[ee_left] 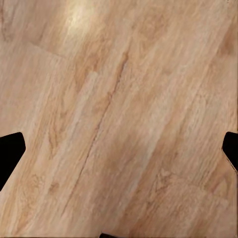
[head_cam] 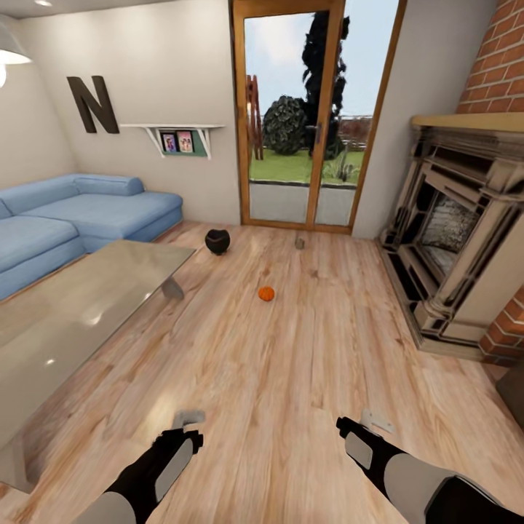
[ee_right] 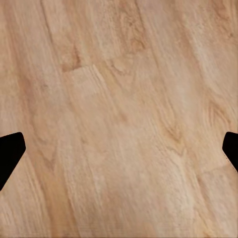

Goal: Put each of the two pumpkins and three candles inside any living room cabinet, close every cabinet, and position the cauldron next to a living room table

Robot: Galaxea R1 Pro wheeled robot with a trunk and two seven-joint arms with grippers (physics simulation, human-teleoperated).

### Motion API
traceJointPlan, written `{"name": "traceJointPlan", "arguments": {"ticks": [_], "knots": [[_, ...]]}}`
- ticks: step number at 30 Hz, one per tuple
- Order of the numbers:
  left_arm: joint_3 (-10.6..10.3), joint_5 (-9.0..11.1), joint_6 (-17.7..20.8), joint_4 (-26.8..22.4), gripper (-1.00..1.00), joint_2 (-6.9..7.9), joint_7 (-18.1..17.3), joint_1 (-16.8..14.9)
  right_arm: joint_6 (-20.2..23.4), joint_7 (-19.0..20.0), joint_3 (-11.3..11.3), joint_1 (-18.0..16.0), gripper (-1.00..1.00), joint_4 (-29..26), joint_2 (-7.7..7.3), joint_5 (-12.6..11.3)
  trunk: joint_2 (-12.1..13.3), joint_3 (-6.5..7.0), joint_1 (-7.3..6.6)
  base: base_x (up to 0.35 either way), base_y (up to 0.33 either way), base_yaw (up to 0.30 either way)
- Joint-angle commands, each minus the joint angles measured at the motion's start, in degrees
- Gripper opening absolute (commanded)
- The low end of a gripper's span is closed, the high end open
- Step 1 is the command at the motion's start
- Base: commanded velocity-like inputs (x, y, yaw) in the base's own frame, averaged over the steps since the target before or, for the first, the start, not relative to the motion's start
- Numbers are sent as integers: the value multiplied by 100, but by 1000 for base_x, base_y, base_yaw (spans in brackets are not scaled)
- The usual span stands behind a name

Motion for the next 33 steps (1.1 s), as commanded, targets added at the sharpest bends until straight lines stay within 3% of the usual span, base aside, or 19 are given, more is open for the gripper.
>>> {"name": "traceJointPlan", "arguments": {"ticks": [1,5,8,15,18,22,33], "knots": [[-36,32,-204,182,100,1,-199,-5,-68,-19,45,-3,100,1,-1,-51,-2,-5,3,329,-57,0],[-33,8,-472,586,100,42,-1231,-5,-442,-20,56,-3,100,142,6,-31,-2,-5,3,329,-90,0],[-33,-14,-520,798,100,66,-1599,-5,-536,-20,61,-3,100,203,6,-26,-2,-5,3,329,-106,0],[-21,9,-533,863,100,96,-1666,-5,-601,-17,71,-3,100,243,-2,-25,-2,-5,3,329,-110,0],[8,18,-553,1050,100,96,-1656,-5,-847,-13,71,5,100,399,-3,-27,-2,-5,3,329,-123,0],[38,24,-957,1441,100,55,-1648,-5,-951,-12,78,6,100,447,-3,-20,-2,-5,3,329,-126,0],[68,69,-1500,1538,100,26,-1645,-5,-967,-12,89,6,100,454,-3,15,-2,-5,3,329,-127,0]]}}
